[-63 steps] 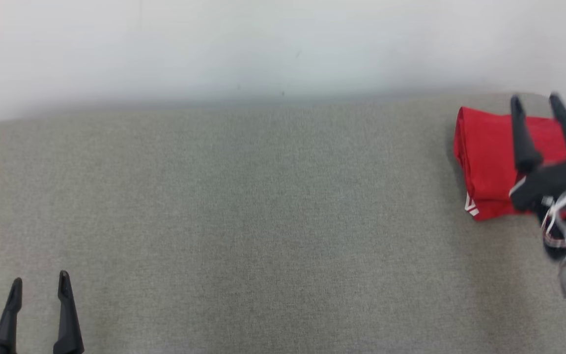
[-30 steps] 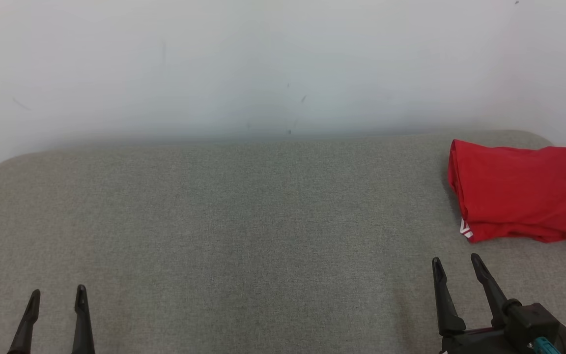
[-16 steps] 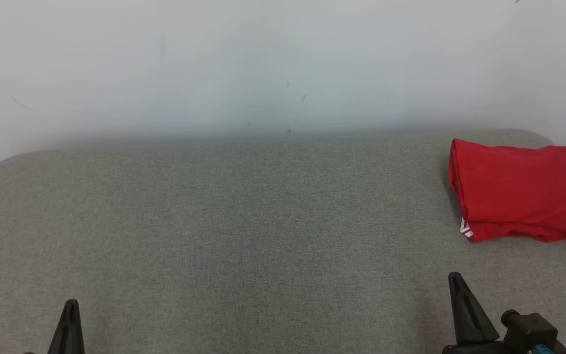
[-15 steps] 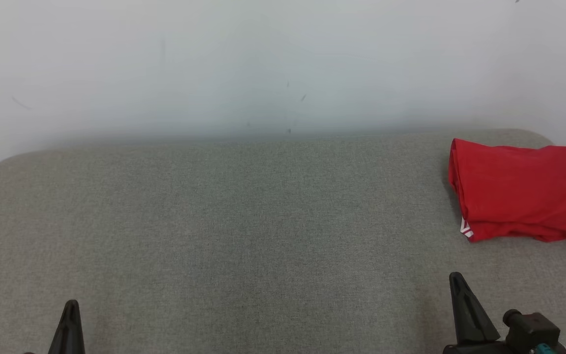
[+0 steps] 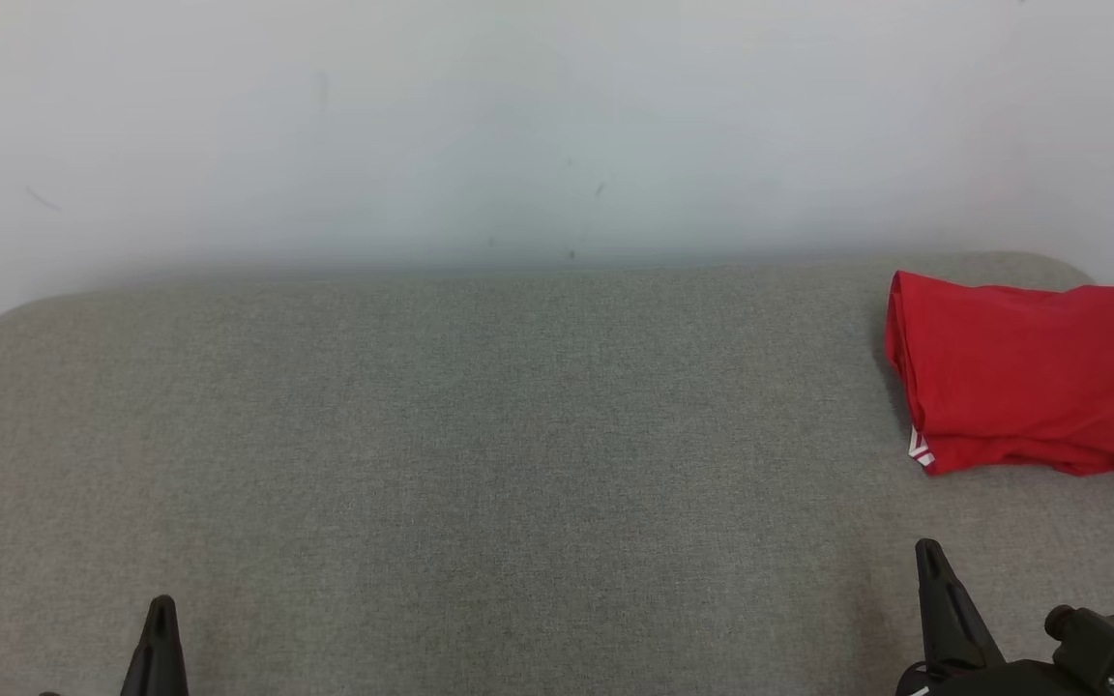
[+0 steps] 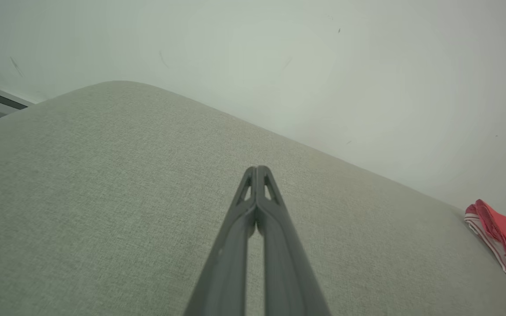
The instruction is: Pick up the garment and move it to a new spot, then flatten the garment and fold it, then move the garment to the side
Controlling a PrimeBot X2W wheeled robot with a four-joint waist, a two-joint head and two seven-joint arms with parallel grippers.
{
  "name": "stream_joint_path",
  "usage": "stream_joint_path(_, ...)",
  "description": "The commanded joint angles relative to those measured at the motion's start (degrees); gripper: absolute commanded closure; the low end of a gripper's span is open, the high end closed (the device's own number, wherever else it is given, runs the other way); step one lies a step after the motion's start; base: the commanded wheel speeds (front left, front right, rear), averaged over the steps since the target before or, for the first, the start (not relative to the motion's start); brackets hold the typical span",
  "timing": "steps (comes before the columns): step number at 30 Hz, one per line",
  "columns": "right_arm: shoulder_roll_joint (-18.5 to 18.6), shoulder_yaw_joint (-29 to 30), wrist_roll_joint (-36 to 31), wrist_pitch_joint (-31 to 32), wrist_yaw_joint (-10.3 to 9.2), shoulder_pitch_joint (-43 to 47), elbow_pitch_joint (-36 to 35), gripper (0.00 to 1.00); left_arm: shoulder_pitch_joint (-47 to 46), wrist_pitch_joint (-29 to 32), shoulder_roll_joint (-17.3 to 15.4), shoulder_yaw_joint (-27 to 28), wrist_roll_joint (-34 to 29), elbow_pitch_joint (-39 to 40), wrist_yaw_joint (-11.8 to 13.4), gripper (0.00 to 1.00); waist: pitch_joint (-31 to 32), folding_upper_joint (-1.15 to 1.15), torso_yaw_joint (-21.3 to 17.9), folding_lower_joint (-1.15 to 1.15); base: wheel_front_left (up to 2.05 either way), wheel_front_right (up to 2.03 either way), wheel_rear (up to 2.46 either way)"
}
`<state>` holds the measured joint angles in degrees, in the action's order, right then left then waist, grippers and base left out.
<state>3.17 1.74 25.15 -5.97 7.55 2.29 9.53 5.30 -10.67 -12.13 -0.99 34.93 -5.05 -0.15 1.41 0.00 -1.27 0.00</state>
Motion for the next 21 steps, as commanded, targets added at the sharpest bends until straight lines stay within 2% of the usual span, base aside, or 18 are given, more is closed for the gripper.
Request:
stream_joint_path(1, 0.53, 0.53, 2.48, 0.53, -0.02, -1.59, -0.76, 1.0, -1.85, 0.28, -0.09, 0.26, 2.05, 0.44, -0.54, 1.0, -0.02, 0.0, 0.02, 0.0, 0.0, 0.0, 0.0)
stream_joint_path(21, 0.76, 3.61, 21.39, 5.59, -0.04, -2.97, 0.12, 1.0, -4.16, 3.0, 2.56, -0.15, 18.13, -1.5, -2.5, 1.0, -0.36, 0.0, 0.26, 0.0, 0.0, 0.0, 0.0)
